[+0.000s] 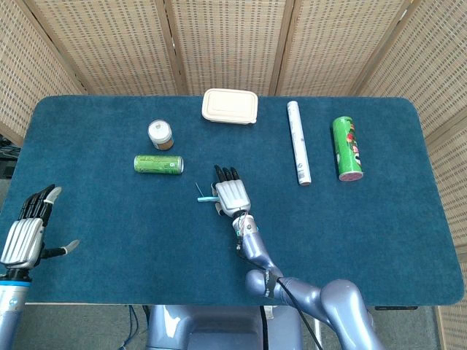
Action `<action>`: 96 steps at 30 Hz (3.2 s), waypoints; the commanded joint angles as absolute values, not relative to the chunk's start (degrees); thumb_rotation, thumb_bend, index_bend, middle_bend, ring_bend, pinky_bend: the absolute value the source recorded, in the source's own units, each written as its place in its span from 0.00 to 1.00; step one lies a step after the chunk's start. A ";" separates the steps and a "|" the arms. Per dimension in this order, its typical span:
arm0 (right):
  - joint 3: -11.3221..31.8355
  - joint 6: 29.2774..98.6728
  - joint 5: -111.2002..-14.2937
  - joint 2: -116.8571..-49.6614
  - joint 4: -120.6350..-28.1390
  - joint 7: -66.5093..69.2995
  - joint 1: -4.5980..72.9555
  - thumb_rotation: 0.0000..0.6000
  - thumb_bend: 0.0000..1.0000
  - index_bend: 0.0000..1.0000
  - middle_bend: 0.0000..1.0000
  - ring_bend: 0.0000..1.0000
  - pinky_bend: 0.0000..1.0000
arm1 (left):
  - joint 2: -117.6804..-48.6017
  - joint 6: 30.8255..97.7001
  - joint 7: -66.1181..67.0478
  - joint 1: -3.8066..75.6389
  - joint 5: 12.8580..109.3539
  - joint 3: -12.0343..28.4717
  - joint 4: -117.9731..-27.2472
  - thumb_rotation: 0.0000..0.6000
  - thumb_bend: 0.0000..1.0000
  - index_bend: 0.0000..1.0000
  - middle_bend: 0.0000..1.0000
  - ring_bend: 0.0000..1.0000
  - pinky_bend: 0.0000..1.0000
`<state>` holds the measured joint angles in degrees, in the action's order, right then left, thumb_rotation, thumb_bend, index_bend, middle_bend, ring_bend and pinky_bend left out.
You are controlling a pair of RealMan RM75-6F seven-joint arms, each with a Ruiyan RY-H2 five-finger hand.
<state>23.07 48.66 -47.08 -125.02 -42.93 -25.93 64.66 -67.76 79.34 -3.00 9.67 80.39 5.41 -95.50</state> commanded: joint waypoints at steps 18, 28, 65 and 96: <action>20.48 57.28 -58.55 -116.68 -58.59 -22.07 58.38 1.00 0.57 0.64 0.01 0.00 0.00 | -67.98 77.96 -2.14 10.80 80.30 5.42 -94.94 1.00 0.05 0.00 0.00 0.00 0.00; 18.15 61.97 -59.21 -109.57 -71.38 -29.63 54.08 1.00 0.57 0.64 0.01 0.00 0.00 | -69.58 73.53 -2.52 20.10 88.69 8.53 -89.47 1.00 0.09 0.23 0.68 0.55 0.53; 17.35 68.14 -57.10 -108.68 -83.74 -42.97 52.62 1.00 0.64 0.64 0.01 0.00 0.00 | -82.69 49.10 16.33 45.51 76.43 14.07 -85.22 1.00 0.01 0.27 0.93 0.81 0.90; 17.49 68.33 -57.10 -106.70 -85.46 -42.93 51.24 1.00 0.65 0.64 0.01 0.00 0.00 | -87.34 53.49 13.53 47.80 75.26 11.94 -83.69 1.00 0.27 0.48 0.94 0.82 0.93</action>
